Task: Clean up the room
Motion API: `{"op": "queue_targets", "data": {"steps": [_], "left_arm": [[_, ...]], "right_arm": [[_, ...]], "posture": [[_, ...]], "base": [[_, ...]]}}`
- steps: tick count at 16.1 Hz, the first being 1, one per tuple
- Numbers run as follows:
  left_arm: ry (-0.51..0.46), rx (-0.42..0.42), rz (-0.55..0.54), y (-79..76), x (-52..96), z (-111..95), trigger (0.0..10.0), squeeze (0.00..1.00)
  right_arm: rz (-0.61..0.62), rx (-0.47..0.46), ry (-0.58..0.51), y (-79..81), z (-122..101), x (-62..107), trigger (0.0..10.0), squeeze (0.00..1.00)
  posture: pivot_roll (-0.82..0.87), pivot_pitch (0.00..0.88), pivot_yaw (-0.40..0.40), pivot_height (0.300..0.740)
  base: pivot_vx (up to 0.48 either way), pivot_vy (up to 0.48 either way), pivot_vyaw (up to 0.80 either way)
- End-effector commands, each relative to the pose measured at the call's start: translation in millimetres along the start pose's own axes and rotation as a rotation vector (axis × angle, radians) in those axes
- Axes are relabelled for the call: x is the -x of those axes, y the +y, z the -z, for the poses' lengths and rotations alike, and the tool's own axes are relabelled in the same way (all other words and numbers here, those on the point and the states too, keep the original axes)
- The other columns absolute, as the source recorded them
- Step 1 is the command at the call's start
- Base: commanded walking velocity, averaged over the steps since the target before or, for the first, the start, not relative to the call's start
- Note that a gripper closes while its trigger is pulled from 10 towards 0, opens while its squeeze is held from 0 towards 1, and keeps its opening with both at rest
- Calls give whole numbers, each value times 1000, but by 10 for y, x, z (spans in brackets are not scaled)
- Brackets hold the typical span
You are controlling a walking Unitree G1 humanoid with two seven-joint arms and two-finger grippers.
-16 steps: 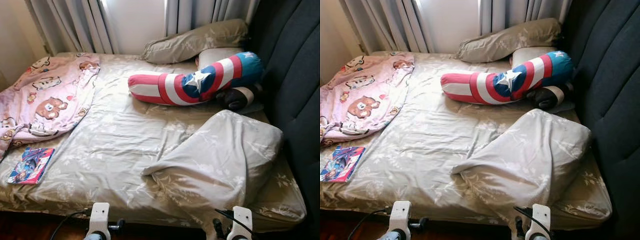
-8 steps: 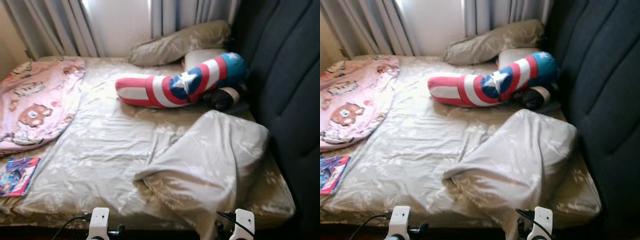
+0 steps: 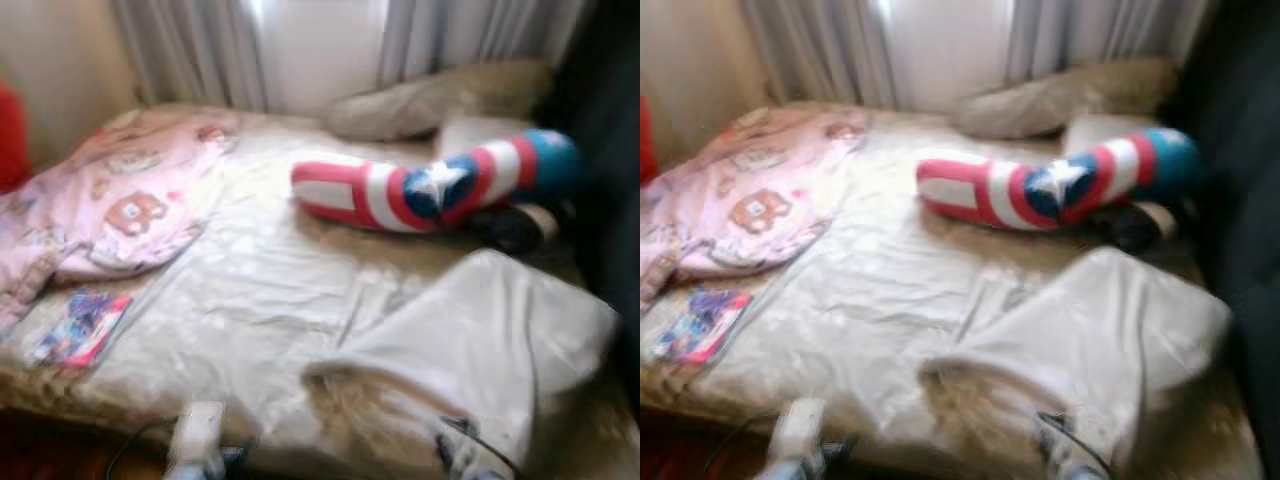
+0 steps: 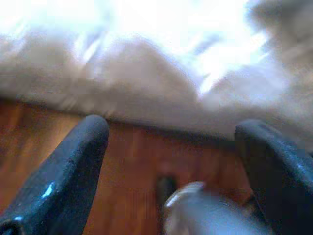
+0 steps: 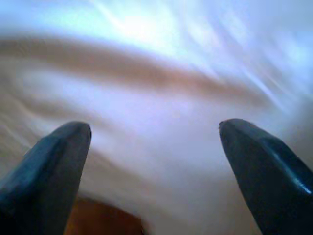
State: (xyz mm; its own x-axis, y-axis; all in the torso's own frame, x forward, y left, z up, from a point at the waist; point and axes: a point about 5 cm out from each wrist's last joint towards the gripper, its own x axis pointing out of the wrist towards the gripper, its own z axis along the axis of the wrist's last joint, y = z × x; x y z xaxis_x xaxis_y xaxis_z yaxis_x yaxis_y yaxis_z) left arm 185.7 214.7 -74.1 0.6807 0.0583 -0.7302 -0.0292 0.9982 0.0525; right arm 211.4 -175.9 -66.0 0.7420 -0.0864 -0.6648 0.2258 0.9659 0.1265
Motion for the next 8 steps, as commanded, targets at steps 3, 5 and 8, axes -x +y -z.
{"op": "queue_targets", "data": {"steps": [3, 5, 8], "left_arm": [[-106, 11, 22, -101, -71, -288, 10000, 0], [-187, 32, 11, -67, -84, -455, 10000, 0], [-486, 67, -10, 31, -41, -1059, 10000, 0]], "right_arm": [[43, -45, -60, -154, -118, -8, 10000, 0], [26, -43, -106, -120, -243, -38, 10000, 0], [-17, -42, -284, -5, -645, -89, 10000, 0]], "posture": [[40, 0, -8, 740], [35, 0, -12, 740], [30, 0, -20, 740]], "base": [[0, 0, 0], [0, 0, 0], [0, 0, 0]]}}
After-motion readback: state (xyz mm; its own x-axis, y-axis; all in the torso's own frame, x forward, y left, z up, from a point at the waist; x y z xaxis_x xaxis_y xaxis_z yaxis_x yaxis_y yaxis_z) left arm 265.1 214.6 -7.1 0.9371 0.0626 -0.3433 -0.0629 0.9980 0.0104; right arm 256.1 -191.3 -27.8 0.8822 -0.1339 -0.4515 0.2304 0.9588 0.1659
